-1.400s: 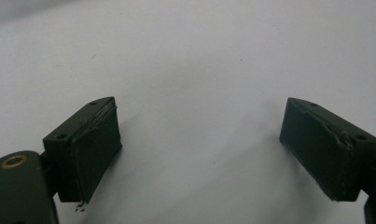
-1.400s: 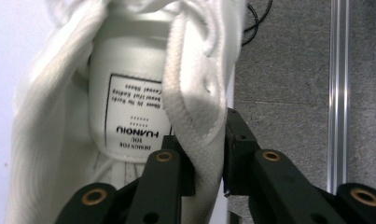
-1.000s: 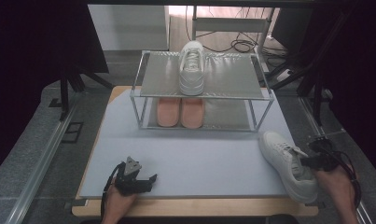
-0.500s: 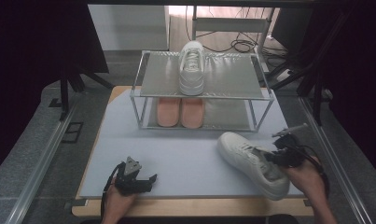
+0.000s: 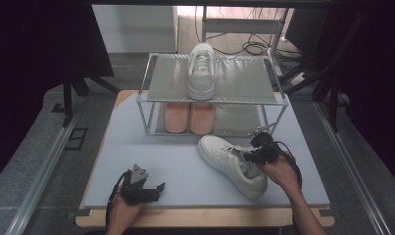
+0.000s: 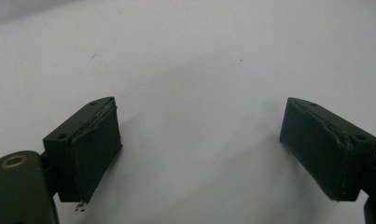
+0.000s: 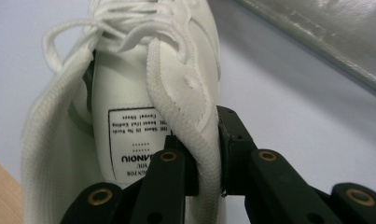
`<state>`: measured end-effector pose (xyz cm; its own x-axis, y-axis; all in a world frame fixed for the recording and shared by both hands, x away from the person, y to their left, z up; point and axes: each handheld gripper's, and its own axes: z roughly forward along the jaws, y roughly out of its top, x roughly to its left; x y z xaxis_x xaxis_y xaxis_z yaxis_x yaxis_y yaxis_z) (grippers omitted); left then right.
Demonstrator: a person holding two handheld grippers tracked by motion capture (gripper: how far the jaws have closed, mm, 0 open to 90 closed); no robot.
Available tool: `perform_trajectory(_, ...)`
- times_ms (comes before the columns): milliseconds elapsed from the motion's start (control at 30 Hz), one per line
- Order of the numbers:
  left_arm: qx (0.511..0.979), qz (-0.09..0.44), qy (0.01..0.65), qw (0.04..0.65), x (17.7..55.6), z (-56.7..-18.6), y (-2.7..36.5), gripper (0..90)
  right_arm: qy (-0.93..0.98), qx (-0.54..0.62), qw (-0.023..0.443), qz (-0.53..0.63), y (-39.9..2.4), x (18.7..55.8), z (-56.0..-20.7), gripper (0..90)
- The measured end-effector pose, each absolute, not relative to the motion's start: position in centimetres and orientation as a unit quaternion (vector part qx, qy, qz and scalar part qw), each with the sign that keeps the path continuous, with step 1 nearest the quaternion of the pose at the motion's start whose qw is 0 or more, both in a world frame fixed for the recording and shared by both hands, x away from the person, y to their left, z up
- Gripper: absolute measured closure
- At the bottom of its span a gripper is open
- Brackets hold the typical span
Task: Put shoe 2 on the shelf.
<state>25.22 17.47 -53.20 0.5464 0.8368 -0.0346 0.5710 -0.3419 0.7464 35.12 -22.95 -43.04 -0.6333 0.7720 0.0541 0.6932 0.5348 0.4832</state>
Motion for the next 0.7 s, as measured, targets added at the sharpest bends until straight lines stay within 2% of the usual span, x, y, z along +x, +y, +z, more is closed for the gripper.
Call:
perform_trajectory(133, 0.799, 0.18, 0.441, 0.367, 25.2, -53.2, 17.5, 11.6, 0.881, 0.412, 0.085, 0.218, -23.0, 34.9, -43.4, 76.2)
perform_trajectory(533, 0.799, 0.181, 0.441, 0.367, 25.2, -53.2, 17.5, 11.6, 0.891, 0.406, 0.046, 0.196, -24.1, 34.0, -41.6, 48.2)
perform_trajectory(700, 0.799, 0.181, 0.44, 0.367, 25.2, -53.2, 17.5, 11.6, 0.897, 0.413, 0.04, 0.154, -24.5, 34.3, -41.7, 48.7)
